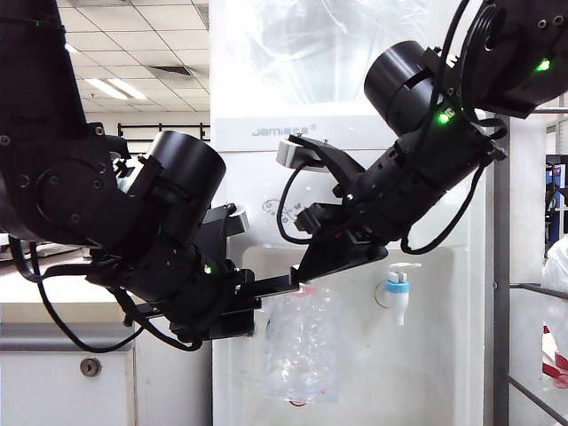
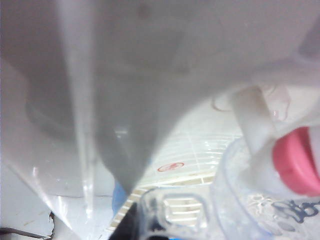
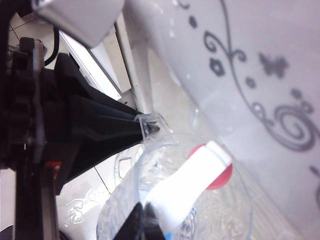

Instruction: Pick up the plastic mug from the left desk, go to the hot water outlet of the water dispenser, press the vertical switch to get some water, then put the mug back on the desk.

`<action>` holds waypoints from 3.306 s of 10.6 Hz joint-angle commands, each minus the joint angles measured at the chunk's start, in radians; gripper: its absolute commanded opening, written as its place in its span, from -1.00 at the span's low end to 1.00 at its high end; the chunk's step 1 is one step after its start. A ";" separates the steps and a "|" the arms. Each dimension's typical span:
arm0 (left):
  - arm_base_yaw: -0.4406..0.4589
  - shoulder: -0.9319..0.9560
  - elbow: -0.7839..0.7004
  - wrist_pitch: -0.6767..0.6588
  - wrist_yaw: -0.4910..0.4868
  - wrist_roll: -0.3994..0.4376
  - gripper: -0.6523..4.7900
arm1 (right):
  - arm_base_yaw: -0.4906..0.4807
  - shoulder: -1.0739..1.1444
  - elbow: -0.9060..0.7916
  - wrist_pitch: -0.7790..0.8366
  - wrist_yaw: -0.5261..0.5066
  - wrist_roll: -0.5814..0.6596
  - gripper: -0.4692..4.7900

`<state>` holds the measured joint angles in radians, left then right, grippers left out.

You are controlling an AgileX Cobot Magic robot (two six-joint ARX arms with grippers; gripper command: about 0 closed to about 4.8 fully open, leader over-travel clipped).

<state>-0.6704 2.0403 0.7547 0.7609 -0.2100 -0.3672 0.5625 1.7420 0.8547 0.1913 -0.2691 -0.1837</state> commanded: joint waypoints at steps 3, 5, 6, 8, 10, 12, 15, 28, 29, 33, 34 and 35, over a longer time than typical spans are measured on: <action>0.000 -0.005 0.005 0.050 0.005 0.001 -0.78 | 0.000 0.005 -0.002 -0.037 0.010 -0.001 -0.83; 0.000 -0.005 0.005 0.049 0.005 0.001 -0.78 | 0.000 0.005 -0.002 -0.037 0.010 -0.001 -0.83; 0.000 -0.005 0.005 0.050 0.005 0.001 -0.79 | 0.000 0.005 -0.002 -0.037 0.010 -0.001 -0.83; 0.000 -0.005 0.005 0.050 0.005 0.001 -0.78 | 0.000 0.005 -0.002 -0.037 0.010 -0.001 -0.83; 0.000 -0.005 0.005 0.050 0.005 0.001 -0.78 | 0.000 0.005 -0.002 -0.037 0.010 -0.001 -0.83; 0.000 -0.005 0.005 0.050 0.005 0.001 -0.78 | 0.000 0.005 -0.002 -0.037 0.010 -0.001 -0.83; 0.000 -0.005 0.005 0.050 0.005 0.001 -0.78 | 0.000 0.005 -0.002 -0.037 0.010 -0.001 -0.83; 0.000 -0.005 0.005 0.049 0.005 0.001 -0.79 | 0.000 0.005 -0.002 -0.043 0.010 -0.001 -0.83; 0.000 -0.005 0.005 0.049 0.005 0.001 -0.78 | 0.000 0.005 -0.002 -0.048 0.010 -0.001 -0.83; 0.000 -0.005 0.005 0.049 0.005 0.001 -0.78 | 0.000 -0.003 -0.002 -0.056 0.004 -0.001 -0.83; 0.000 -0.005 0.005 0.049 0.005 0.001 -0.78 | 0.000 -0.019 -0.002 -0.053 0.005 -0.001 -0.83; 0.000 -0.005 0.005 0.049 0.005 0.001 -0.78 | 0.000 -0.071 -0.002 -0.053 0.005 0.000 -0.83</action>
<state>-0.6701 2.0403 0.7547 0.7643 -0.2100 -0.3634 0.5621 1.7054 0.8520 0.1474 -0.2687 -0.1841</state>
